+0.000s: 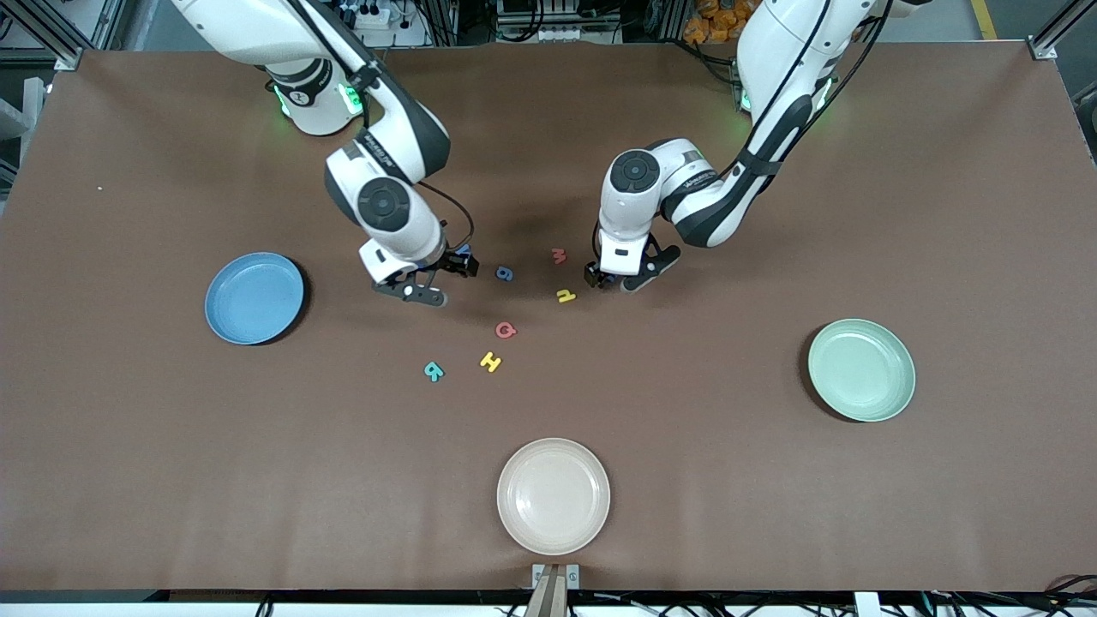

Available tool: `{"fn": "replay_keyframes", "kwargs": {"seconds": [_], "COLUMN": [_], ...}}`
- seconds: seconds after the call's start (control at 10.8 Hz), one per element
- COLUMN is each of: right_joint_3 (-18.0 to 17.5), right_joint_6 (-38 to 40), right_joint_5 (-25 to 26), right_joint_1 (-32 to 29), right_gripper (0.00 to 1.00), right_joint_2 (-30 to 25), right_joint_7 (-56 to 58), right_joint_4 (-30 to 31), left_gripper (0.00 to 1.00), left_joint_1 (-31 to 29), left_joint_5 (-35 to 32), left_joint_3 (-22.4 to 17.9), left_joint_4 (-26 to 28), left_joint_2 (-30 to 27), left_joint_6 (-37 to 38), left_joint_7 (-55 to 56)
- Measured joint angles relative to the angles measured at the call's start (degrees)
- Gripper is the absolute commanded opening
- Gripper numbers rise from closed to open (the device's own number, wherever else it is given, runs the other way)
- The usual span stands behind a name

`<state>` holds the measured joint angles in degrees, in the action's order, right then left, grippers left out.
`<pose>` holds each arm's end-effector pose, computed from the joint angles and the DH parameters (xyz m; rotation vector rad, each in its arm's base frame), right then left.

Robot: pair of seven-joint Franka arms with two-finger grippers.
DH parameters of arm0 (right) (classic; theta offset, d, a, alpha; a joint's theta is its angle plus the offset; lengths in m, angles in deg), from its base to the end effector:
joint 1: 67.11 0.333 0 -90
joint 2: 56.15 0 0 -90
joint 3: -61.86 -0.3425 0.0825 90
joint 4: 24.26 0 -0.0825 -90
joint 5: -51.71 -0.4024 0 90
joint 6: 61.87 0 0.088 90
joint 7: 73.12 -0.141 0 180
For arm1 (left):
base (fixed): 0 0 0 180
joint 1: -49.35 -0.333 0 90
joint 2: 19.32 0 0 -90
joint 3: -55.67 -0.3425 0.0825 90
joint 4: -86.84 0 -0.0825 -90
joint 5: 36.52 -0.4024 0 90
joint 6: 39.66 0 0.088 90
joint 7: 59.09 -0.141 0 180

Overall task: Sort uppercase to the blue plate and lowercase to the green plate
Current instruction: 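Grasp the blue E with the left gripper while the right gripper grasps the blue W, then carry the blue E with the left gripper over the green plate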

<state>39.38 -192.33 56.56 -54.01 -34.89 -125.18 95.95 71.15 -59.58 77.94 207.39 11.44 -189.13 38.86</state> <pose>0.4724 0.3350 0.2193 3.0553 -0.3687 -0.2653 0.4278 -0.4242 0.1516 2.9516 0.9888 0.0357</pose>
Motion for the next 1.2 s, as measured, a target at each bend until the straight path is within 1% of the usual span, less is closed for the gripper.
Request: {"fn": "replay_keyframes", "kwargs": {"seconds": [0.28, 0.37, 0.46, 0.56, 0.65, 0.74, 0.83, 1.02, 1.2], "right_joint_3": [0.0, 0.0, 0.0, 0.0, 0.0, 0.0, 0.0, 0.0, 0.0], "right_joint_6": [-1.8, -5.1, -8.9, -11.3, -12.1, -12.2, -12.2, -12.9, -16.5], "right_joint_5": [1.0, 1.1, 1.1, 1.2, 1.5, 3.0, 4.2, 4.9, 5.2], "right_joint_1": [1.2, 1.2, 1.3, 1.3, 1.3, 1.3, 1.3, 1.4, 1.6], "right_gripper": [1.00, 1.00, 1.00, 1.00, 1.00, 1.00, 1.00, 1.00, 1.00], "right_joint_2": [1.0, 1.3, 1.6, 1.8, 1.8, 1.8, 1.8, 1.8, 1.8], "right_joint_7": [-1.1, -1.1, -1.1, -1.1, -1.1, -1.1, -1.2, -1.4, -1.5], "right_joint_4": [1.4, 2.7, 4.6, 6.2, 7.0, 7.2, 7.5, 8.4, 10.2], "left_gripper": [0.79, 0.74, 0.64, 0.48, 0.23, 0.00, 0.00, 0.00, 0.00], "left_joint_1": [0.1, 0.2, 0.3, 0.3, 0.3, 0.3, 0.4, 0.4, -0.8], "left_joint_5": [0.0, 0.0, 0.0, 0.0, 0.0, 0.0, 0.0, -0.3, -0.5], "left_joint_3": [-0.1, -0.1, -0.1, -0.1, -0.1, -0.1, -0.1, -0.2, -0.7], "left_joint_4": [0.0, 0.0, 0.0, 0.0, 0.0, -0.1, -0.2, -0.2, -0.7], "left_joint_2": [0.8, 1.1, 1.3, 1.3, 1.3, 1.1, 1.0, 0.6, -0.2], "left_joint_6": [-1.1, -1.2, -1.4, -1.4, -1.3, -1.5, -1.6, -1.7, -1.5], "left_joint_7": [0.4, 0.5, 0.6, 0.6, 0.6, 0.6, 0.6, 0.5, -1.7]}}
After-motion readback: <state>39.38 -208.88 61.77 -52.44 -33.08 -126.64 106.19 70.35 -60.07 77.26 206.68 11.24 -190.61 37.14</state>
